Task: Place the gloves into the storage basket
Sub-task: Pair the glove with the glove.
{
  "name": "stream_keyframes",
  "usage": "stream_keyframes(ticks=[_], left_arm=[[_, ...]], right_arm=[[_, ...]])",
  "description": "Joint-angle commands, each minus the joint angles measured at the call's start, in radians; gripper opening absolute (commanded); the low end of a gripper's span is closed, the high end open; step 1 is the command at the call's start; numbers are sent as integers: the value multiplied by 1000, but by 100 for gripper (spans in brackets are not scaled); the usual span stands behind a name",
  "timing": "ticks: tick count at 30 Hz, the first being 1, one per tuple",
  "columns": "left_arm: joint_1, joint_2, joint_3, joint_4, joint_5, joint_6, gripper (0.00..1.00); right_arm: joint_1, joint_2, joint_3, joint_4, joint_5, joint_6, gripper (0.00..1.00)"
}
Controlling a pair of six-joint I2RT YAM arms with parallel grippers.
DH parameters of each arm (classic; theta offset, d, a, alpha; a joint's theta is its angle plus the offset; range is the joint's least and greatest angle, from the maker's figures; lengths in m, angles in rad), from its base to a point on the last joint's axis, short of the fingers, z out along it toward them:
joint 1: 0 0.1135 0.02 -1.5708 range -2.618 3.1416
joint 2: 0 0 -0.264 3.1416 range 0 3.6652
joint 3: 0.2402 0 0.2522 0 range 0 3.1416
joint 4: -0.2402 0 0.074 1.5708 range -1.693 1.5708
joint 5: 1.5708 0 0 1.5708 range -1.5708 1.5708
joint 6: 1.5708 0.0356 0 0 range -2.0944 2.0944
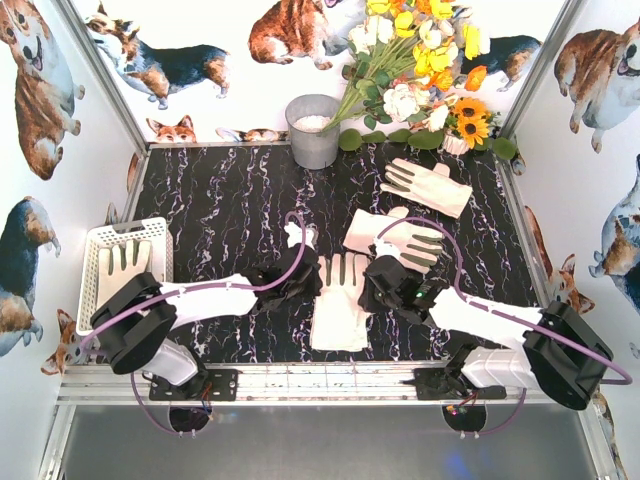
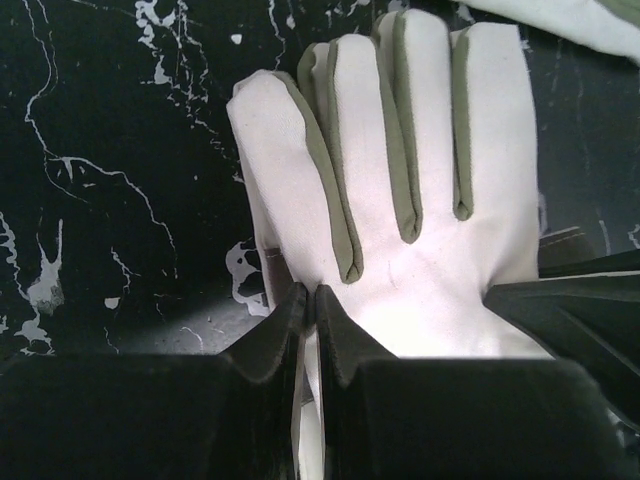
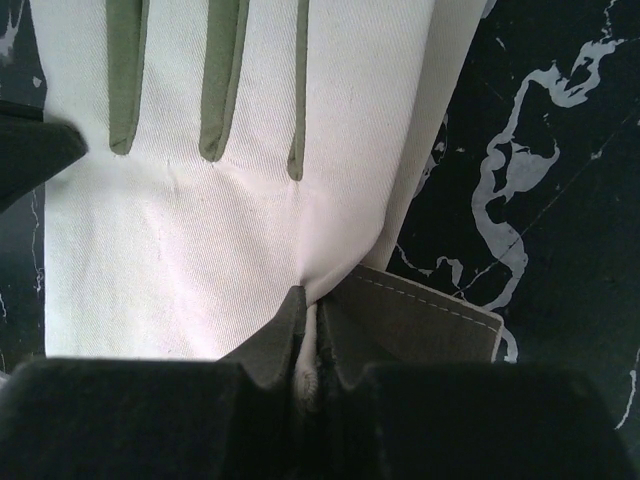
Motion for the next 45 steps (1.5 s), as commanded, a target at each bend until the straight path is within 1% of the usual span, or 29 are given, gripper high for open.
stream_keyframes(ticks=[1,4,16,24,30,36,40,42,45], left_arm=[[25,39,25,-3,-58,42,0],[27,60,67,-2,-61,55,0],[38,101,71,16,-61,67,0],[41,152,48,77,-71,84,0],[42,188,45,80,-70,83,0],[42,190,44,66,-75,87,0],[41,151,63,28,-51,101,14],[40,126,84,-4,-49,106,18],[36,81,102,-33,-49,106,21]], right_arm=[[2,26,25,8,15,-9,0],[2,31,21,14,19,-7,0],[2,28,-9,26,34,2,0],[2,81,-32,64,45,-4,0],[2,144,-37,91,38,0,0],[2,160,-32,95,37,0,0],[2,161,-31,92,40,1,0],[2,162,-29,92,40,3,0],[2,167,-28,95,40,6,0]])
